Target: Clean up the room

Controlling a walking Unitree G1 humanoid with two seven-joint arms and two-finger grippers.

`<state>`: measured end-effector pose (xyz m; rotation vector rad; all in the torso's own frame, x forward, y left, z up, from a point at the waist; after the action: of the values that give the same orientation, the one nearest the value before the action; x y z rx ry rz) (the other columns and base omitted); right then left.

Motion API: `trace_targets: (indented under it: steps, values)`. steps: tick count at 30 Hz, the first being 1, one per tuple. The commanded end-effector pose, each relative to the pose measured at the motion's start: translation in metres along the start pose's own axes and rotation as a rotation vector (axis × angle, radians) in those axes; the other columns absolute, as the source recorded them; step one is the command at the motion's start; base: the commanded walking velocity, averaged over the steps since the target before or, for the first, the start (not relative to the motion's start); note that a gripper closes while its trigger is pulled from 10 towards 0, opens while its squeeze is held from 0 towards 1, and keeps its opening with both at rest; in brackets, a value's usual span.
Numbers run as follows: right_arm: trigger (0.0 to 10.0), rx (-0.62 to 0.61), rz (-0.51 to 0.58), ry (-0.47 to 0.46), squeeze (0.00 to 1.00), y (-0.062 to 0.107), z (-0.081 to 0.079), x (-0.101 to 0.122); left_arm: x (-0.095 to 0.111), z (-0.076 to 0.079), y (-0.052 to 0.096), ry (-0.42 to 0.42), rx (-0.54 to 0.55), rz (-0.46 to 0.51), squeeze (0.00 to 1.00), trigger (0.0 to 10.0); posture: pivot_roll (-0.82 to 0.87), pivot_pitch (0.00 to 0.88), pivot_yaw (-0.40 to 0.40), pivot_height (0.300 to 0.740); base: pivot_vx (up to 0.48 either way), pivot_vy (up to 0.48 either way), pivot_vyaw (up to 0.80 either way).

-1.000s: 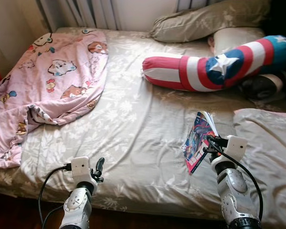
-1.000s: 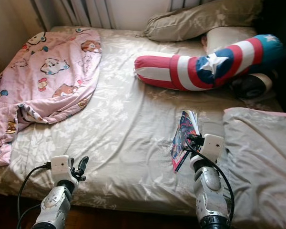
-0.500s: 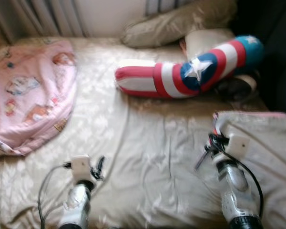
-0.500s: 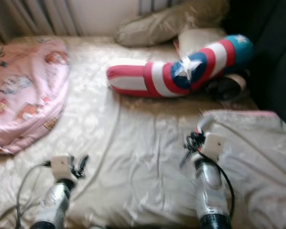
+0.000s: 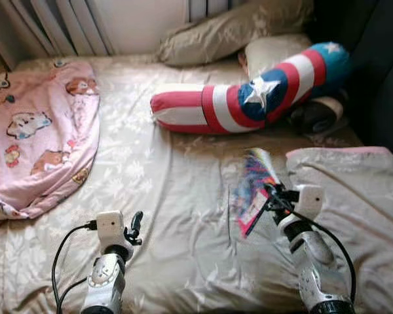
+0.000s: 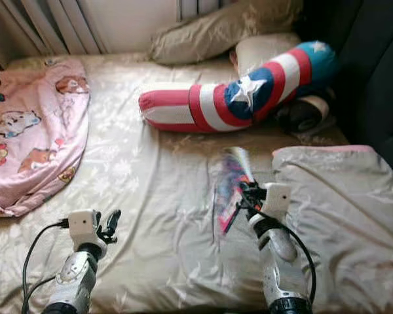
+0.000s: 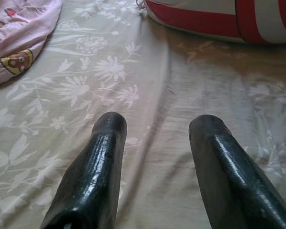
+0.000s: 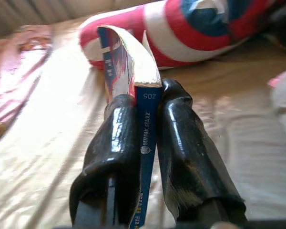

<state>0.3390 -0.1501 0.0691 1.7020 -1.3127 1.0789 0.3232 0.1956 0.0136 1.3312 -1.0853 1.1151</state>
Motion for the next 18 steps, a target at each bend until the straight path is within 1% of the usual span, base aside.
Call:
trace_targets:
  steps: [1, 2, 3, 5, 7, 8, 11, 13, 15, 18]
  values:
    - [10.0, 0.022, 0.063, -0.023, 0.00, -0.002, -0.005, 0.015, 0.002, -0.001, 0.000, 0.006, 0.008, 0.008, 0.00, 10.0, 0.00, 0.152, 0.018, 0.740, 0.000, 0.000, 0.00]
    - [10.0, 0.022, 0.063, -0.023, 0.00, -0.002, -0.005, 0.015, 0.002, -0.001, 0.000, 0.006, 0.008, 0.008, 0.00, 10.0, 0.00, 0.152, 0.018, 0.740, 0.000, 0.000, 0.00]
    - [10.0, 0.018, 0.082, -0.061, 0.00, -0.002, -0.005, 0.018, 0.005, 0.000, -0.001, 0.007, 0.007, 0.022, 0.00, 10.0, 0.00, 0.152, 0.018, 0.740, 0.000, 0.000, 0.00]
    - [10.0, 0.024, 0.114, -0.178, 0.00, -0.003, -0.007, 0.023, 0.014, 0.000, -0.003, 0.013, 0.007, 0.060, 0.00, 10.0, 0.00, 0.142, 0.022, 0.740, 0.000, 0.000, 0.00]
    - [10.0, 0.057, 0.116, -0.230, 0.00, -0.004, -0.012, 0.023, 0.021, 0.001, -0.004, 0.020, 0.009, 0.085, 0.00, 10.0, 0.00, 0.138, 0.023, 0.740, 0.000, 0.000, 0.00]
    - [10.0, 0.057, 0.116, -0.230, 0.00, -0.004, -0.012, 0.023, 0.021, 0.001, -0.004, 0.020, 0.009, 0.085, 0.00, 10.0, 0.00, 0.138, 0.023, 0.740, 0.000, 0.000, 0.00]
    - [10.0, 0.080, 0.058, -0.152, 0.00, -0.005, -0.017, 0.010, 0.025, 0.003, -0.006, 0.027, 0.005, 0.099, 0.00, 10.0, 0.00, 0.133, 0.024, 0.740, 0.000, 0.000, 0.00]
    - [10.0, 0.079, 0.053, -0.154, 0.00, -0.006, -0.018, 0.008, 0.027, 0.003, -0.007, 0.032, 0.006, 0.106, 0.00, 10.0, 0.00, 0.133, 0.022, 0.740, 0.000, 0.000, 0.00]
    - [10.0, 0.068, 0.050, -0.137, 0.00, -0.008, -0.017, 0.009, 0.030, 0.003, -0.008, 0.038, 0.008, 0.112, 0.00, 10.0, 0.00, 0.134, 0.021, 0.740, 0.000, 0.000, 0.00]
    - [10.0, 0.056, 0.044, -0.141, 0.00, -0.009, -0.015, 0.009, 0.030, 0.004, -0.008, 0.041, 0.004, 0.107, 0.00, 10.0, 0.00, 0.138, 0.022, 0.740, 0.000, 0.000, 0.00]
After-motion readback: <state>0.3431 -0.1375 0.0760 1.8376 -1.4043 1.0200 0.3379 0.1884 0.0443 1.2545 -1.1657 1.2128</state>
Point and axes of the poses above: a point about 5 cm out from each wrist's last joint towards the gripper, its own y axis pointing back from the gripper into the wrist, its own x axis along the axis of the wrist's last joint, z = x × y, the point moved 4 cm from there along -y, pointing out of the wrist towards the gripper, and after that the axes turned 8 degrees about -y, right-handed, at the moved point
